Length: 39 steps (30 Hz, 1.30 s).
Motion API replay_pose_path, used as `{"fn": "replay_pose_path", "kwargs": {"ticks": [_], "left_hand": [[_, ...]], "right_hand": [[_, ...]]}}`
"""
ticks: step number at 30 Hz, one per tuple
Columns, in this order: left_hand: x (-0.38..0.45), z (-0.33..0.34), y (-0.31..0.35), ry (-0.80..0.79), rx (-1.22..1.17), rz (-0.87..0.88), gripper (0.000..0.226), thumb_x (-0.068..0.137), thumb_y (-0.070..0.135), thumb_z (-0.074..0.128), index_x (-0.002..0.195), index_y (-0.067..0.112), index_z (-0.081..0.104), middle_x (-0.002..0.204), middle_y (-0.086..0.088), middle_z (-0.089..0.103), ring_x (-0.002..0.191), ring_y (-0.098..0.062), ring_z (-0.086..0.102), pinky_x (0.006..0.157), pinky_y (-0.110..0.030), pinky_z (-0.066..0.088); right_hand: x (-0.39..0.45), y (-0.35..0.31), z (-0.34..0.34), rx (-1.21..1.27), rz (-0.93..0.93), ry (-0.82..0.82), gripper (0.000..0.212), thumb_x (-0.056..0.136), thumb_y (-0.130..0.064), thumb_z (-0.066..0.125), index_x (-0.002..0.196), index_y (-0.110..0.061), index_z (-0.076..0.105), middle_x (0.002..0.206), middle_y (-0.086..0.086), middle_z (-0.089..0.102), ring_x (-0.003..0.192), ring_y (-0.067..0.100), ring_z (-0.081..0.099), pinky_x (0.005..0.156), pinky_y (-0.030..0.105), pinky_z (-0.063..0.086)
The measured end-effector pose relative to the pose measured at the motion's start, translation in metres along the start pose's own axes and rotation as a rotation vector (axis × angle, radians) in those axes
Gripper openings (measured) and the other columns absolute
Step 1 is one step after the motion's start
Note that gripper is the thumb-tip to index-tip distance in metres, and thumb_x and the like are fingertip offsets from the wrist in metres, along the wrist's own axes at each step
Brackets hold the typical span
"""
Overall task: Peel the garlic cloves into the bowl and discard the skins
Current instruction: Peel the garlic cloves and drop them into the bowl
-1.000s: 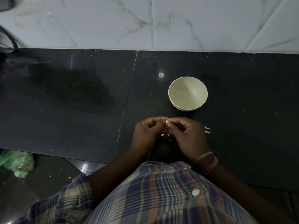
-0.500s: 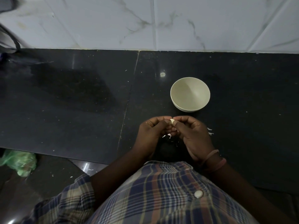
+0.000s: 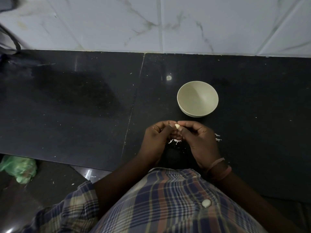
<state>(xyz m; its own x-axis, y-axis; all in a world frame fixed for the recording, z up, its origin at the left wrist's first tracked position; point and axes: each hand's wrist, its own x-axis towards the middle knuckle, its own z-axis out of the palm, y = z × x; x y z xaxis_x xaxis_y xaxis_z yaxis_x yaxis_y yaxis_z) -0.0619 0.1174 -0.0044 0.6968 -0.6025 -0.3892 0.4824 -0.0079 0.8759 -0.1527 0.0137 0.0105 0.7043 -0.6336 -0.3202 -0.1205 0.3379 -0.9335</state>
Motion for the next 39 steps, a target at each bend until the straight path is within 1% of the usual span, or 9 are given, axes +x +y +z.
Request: {"fn": "replay_pose_path", "kwargs": {"ticks": [8, 15, 19, 23, 28, 31, 33, 36, 39], "left_hand": [[-0.0018, 0.0025, 0.0027, 0.021, 0.14, 0.08, 0.013, 0.098, 0.002, 0.06, 0.103, -0.007, 0.068, 0.082, -0.013, 0.074, 0.074, -0.017, 0.072, 0.07, -0.024, 0.057], [-0.0006, 0.0011, 0.001, 0.03, 0.196, 0.1, 0.014, 0.099, 0.002, 0.056, 0.098, -0.001, 0.07, 0.077, -0.012, 0.073, 0.07, -0.017, 0.07, 0.068, -0.025, 0.056], [0.0011, 0.001, 0.0012, 0.009, 0.107, 0.04, 0.016, 0.1, 0.004, 0.053, 0.097, 0.003, 0.069, 0.077, -0.013, 0.071, 0.07, -0.018, 0.068, 0.068, -0.026, 0.056], [0.0001, 0.0064, 0.004, -0.027, -0.044, -0.041, 0.02, 0.103, 0.005, 0.047, 0.101, -0.002, 0.066, 0.074, -0.012, 0.066, 0.063, -0.013, 0.062, 0.062, -0.021, 0.05], [-0.0025, 0.0043, 0.0038, -0.064, -0.187, -0.085, 0.025, 0.105, 0.011, 0.043, 0.107, -0.001, 0.065, 0.086, -0.014, 0.068, 0.079, -0.019, 0.062, 0.075, -0.027, 0.052], [-0.0029, 0.0038, 0.0013, -0.061, -0.199, -0.07, 0.025, 0.097, 0.02, 0.059, 0.112, 0.001, 0.066, 0.093, -0.016, 0.069, 0.085, -0.022, 0.064, 0.084, -0.032, 0.052], [-0.0038, 0.0044, 0.0009, -0.044, -0.213, -0.081, 0.026, 0.087, 0.015, 0.068, 0.109, 0.003, 0.068, 0.096, -0.016, 0.071, 0.085, -0.021, 0.066, 0.086, -0.033, 0.053], [-0.0053, 0.0038, 0.0019, -0.018, -0.213, -0.074, 0.019, 0.086, 0.002, 0.064, 0.104, 0.003, 0.068, 0.091, -0.012, 0.073, 0.078, -0.016, 0.069, 0.079, -0.027, 0.057], [-0.0075, 0.0031, 0.0032, -0.004, -0.209, -0.058, 0.021, 0.084, 0.003, 0.064, 0.104, 0.003, 0.068, 0.087, -0.008, 0.074, 0.075, -0.013, 0.069, 0.076, -0.025, 0.057]], "right_hand": [[0.0013, -0.0023, -0.0009, -0.064, -0.068, 0.037, 0.016, 0.092, 0.003, 0.066, 0.107, -0.002, 0.071, 0.091, 0.006, 0.078, 0.082, 0.014, 0.075, 0.07, 0.021, 0.058], [-0.0011, -0.0023, 0.0013, 0.067, -0.004, 0.008, 0.015, 0.092, 0.004, 0.065, 0.104, -0.002, 0.071, 0.09, 0.011, 0.078, 0.082, 0.019, 0.076, 0.069, 0.023, 0.058], [-0.0022, -0.0028, 0.0013, 0.123, 0.011, -0.013, 0.015, 0.091, 0.006, 0.065, 0.104, 0.0, 0.069, 0.09, 0.011, 0.078, 0.081, 0.02, 0.076, 0.069, 0.024, 0.058], [-0.003, -0.0037, -0.0009, 0.021, -0.063, -0.052, 0.021, 0.089, 0.007, 0.067, 0.106, -0.004, 0.07, 0.094, 0.005, 0.077, 0.087, 0.013, 0.074, 0.074, 0.021, 0.057], [-0.0018, -0.0033, -0.0024, -0.129, -0.174, -0.044, 0.034, 0.088, 0.006, 0.07, 0.116, -0.013, 0.067, 0.099, 0.008, 0.071, 0.091, 0.017, 0.069, 0.081, 0.027, 0.058], [-0.0021, -0.0039, -0.0013, -0.192, -0.219, -0.014, 0.044, 0.087, 0.006, 0.07, 0.123, -0.018, 0.063, 0.098, 0.005, 0.068, 0.093, 0.019, 0.067, 0.083, 0.028, 0.057], [-0.003, -0.0039, -0.0005, -0.227, -0.248, -0.005, 0.047, 0.086, 0.005, 0.07, 0.126, -0.02, 0.061, 0.097, 0.002, 0.068, 0.091, 0.015, 0.067, 0.083, 0.026, 0.055], [-0.0034, -0.0032, -0.0014, -0.294, -0.265, 0.005, 0.048, 0.087, 0.0, 0.072, 0.127, -0.023, 0.061, 0.096, -0.005, 0.07, 0.093, 0.012, 0.068, 0.086, 0.03, 0.056], [-0.0043, -0.0053, -0.0022, -0.333, -0.261, 0.019, 0.046, 0.088, -0.005, 0.074, 0.128, -0.022, 0.061, 0.097, -0.005, 0.074, 0.096, 0.012, 0.071, 0.089, 0.037, 0.057]]}}
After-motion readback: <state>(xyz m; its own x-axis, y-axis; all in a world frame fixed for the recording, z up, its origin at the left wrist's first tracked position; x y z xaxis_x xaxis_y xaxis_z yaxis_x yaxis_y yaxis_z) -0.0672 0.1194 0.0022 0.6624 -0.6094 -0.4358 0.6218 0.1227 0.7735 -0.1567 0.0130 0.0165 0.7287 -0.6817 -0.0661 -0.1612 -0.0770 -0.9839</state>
